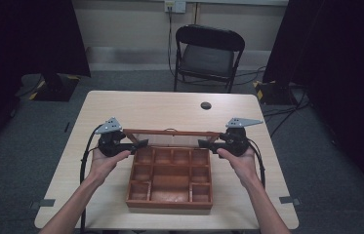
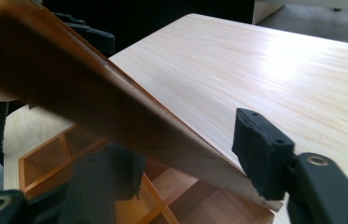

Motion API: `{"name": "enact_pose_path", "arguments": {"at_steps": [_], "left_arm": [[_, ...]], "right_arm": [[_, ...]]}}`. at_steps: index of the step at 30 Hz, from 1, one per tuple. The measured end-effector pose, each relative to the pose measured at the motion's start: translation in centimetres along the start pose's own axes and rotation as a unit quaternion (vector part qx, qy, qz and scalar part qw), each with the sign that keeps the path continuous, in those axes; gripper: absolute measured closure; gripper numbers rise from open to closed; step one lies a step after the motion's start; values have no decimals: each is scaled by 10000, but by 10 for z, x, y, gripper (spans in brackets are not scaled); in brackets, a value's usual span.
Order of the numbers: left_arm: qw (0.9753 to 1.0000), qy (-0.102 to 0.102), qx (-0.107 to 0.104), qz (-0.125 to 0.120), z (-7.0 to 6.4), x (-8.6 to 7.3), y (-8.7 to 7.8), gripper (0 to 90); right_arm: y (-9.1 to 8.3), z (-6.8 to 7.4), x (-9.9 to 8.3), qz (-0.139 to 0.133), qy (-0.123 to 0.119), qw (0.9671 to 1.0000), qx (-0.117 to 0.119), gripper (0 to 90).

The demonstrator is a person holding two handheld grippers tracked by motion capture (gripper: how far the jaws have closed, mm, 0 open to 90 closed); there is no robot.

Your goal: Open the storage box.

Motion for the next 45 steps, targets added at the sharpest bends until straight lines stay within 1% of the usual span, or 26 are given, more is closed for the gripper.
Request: {"name": "enact_pose_path", "arguments": {"at_steps": [4, 6, 11, 13, 17, 18, 19, 21, 24, 26, 27, 28, 31, 33, 34, 38, 39, 42, 45], "left_arm": [[10000, -24, -14, 39, 2, 0, 3, 407], [10000, 24, -19, 63, 4, 0, 5, 411], [9999, -83, -54, 30, 6, 0, 8, 416], [9999, -90, -49, 29, 7, 0, 9, 420], [9999, -81, -46, 47, 9, 1, 11, 425], [9999, -81, -28, 59, 9, 0, 11, 432], [9999, -31, 1, 98, 11, -1, 13, 435], [9999, -34, 27, 142, 13, -2, 14, 440], [9999, -84, 39, 112, 15, -3, 16, 448], [9999, -82, 56, 97, 16, -3, 17, 451], [9999, -120, 57, 83, 16, -3, 17, 453], [9999, -85, 64, 91, 17, -3, 17, 454], [9999, -105, 67, 69, 18, -4, 18, 462], [9999, -107, 59, 66, 19, -4, 19, 465], [9999, -149, 46, 55, 19, -4, 19, 466], [9999, -24, 95, 136, 20, -2, 20, 466], [9998, -3, 97, 187, 20, -2, 20, 468], [9999, -45, 84, 135, 20, -3, 21, 474], [9998, 45, 141, 131, 22, -4, 22, 488]], "right_arm": [[2, -3, 0, -50, 3, 10000, -20, 462], [3, -4, -1, -49, 25, 10000, -29, 461], [5, -10, -1, -62, 66, 9999, -59, 472], [6, -11, -2, -83, -5, 9999, -101, 479], [8, -14, -3, -39, 9, 9999, -119, 476], [10, -18, -4, 7, 52, 9999, -116, 476], [11, -20, -5, 17, 62, 9999, -123, 475], [12, -22, -6, 37, 88, 9999, -128, 474], [13, -26, -6, 29, 119, 9998, -158, 477], [14, -27, -6, 14, 147, 9998, -161, 478], [14, -28, -6, 15, 143, 9997, -172, 479], [15, -28, -6, 13, 152, 9997, -171, 479], [17, -30, -6, 56, 108, 9996, -241, 481], [18, -32, -7, 41, 132, 9996, -230, 481], [18, -32, -7, 49, 137, 9996, -229, 482], [20, -34, -8, 27, 150, 9997, -203, 489], [20, -34, -8, 21, 156, 9997, -204, 490], [21, -35, -9, 31, 160, 9996, -218, 489], [22, -37, -9, 23, 195, 9995, -230, 489]]}}
Point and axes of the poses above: each handheld gripper's, and its own axes: y roughly forward along the jaws, x roughly out of its top, z roughly to its left, the point moved 3 cm from there along y, roughly forward along the jaws, and after that the axes turned 9 degrees about x, right-handed, at the moved point
